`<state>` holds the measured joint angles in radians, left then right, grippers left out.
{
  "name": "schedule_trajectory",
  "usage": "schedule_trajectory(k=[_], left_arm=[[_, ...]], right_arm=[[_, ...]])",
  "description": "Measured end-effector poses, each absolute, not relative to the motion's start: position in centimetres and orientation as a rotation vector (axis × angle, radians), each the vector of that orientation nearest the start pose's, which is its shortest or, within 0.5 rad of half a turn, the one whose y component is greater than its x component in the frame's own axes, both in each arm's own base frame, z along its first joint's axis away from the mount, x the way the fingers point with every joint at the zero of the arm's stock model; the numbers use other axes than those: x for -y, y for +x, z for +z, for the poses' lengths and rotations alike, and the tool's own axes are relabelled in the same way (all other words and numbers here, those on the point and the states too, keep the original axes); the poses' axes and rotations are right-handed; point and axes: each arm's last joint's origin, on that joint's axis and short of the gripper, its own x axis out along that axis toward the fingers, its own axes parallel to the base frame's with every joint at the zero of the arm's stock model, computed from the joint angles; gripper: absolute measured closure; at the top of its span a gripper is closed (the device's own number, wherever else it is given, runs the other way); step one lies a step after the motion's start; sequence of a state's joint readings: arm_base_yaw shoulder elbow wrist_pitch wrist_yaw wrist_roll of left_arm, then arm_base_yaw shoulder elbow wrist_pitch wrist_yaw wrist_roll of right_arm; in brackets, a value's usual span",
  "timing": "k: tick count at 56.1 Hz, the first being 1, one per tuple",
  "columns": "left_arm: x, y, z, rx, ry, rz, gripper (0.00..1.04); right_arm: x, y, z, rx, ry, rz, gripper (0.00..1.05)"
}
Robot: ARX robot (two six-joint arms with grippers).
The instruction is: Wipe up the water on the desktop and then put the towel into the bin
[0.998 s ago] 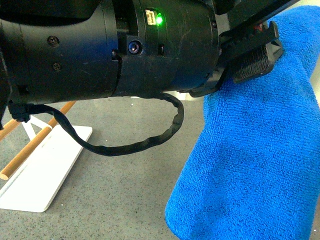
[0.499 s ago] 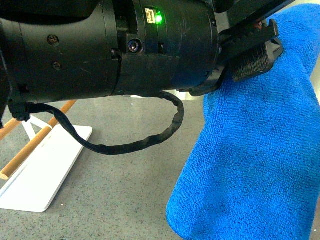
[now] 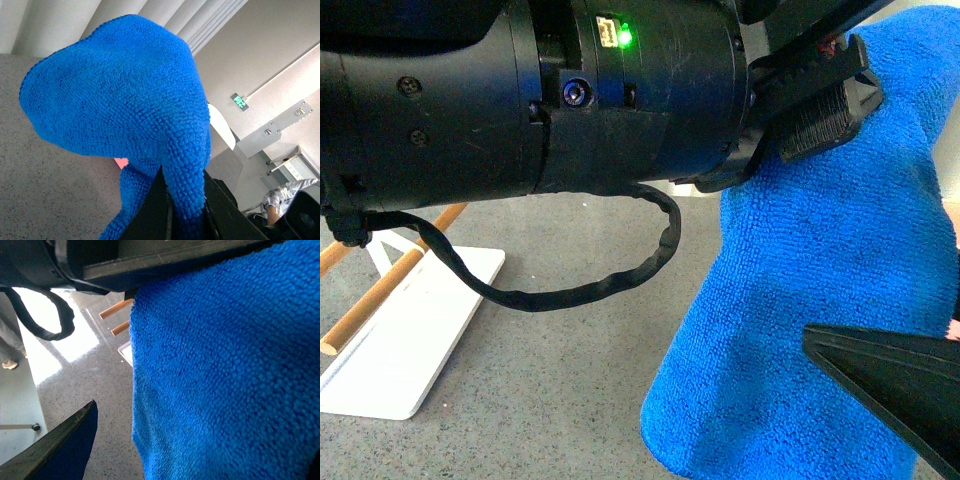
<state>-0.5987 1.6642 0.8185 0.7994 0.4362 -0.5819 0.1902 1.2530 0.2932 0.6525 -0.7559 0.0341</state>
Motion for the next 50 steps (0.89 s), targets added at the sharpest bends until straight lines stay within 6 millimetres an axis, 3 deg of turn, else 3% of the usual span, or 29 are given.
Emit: schedule_trajectory(k=[6,19,40,50], left_arm=[[20.4,27.9,21.8,-0.348,-0.527,-0.989,0.99],[20.2,27.9,21.6,-0.355,-0.528,-0.984,0.99],[20.0,28.0,21.5,-0.357,-0.528,-0.985,0.99],[19.8,28.1,21.4,-0.37,-0.527,-0.971,0.99]], right_arm=[[-6.3,21.3,16.0,-0.325,0.119,0.931,0.11],[-6.8,22.3,16.1,-0.319,0.122,0.951,0.43],[-7.1,21.9,17.1,-0.284,0.123,1.005,0.97],[-6.4,21.9,17.4,-0.276,0.136,1.006,1.01]])
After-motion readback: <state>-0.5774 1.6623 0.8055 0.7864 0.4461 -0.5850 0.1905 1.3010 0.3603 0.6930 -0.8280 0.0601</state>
